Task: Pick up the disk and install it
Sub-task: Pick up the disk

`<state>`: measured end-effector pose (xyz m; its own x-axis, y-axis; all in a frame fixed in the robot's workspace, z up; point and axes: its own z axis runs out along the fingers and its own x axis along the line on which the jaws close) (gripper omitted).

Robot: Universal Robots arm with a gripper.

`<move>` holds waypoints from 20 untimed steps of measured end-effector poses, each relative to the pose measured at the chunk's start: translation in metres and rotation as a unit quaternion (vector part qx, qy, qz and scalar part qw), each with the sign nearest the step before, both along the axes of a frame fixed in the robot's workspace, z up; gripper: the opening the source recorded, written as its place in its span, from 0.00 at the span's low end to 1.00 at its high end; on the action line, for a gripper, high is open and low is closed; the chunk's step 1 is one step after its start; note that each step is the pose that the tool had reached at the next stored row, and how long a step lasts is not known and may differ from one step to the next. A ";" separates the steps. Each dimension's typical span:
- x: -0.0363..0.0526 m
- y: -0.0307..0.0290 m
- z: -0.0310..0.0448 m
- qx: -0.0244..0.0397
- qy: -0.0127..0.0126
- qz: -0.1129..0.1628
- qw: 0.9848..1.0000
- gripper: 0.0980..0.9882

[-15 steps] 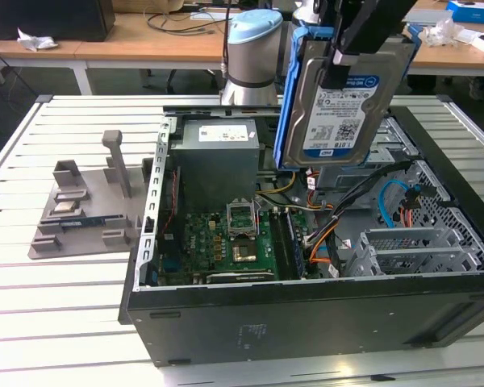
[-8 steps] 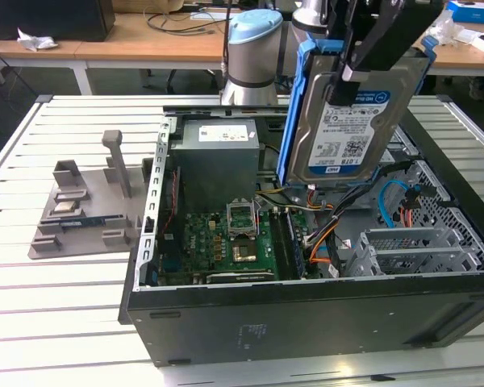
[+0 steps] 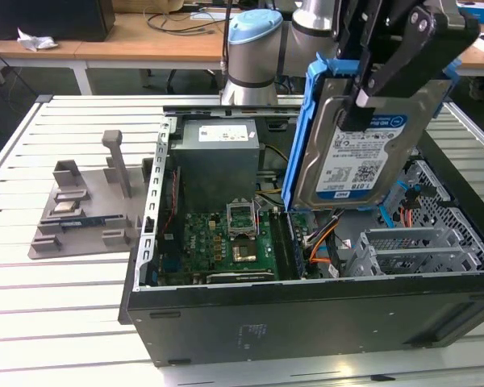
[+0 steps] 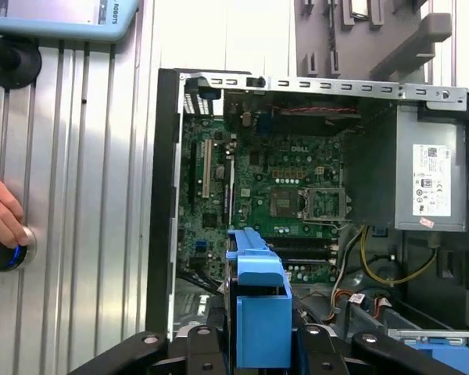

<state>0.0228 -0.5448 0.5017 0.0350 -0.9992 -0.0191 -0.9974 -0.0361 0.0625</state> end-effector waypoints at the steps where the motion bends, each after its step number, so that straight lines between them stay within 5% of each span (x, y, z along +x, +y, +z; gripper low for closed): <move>1: 0.0000 -0.0057 -0.0001 0.000 0.000 0.000 1.000 0.30; 4: -0.0001 -0.0142 -0.0006 0.000 0.000 -0.005 1.000 0.30; 9: 0.0051 -0.0146 -0.0013 0.000 0.000 -0.027 1.000 0.30; 20: 0.0346 -0.0145 -0.0028 0.000 0.000 -0.031 1.000 0.30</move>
<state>0.0574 -0.5593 0.4989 -0.0278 -0.9994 -0.0191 -0.9977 0.0266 0.0631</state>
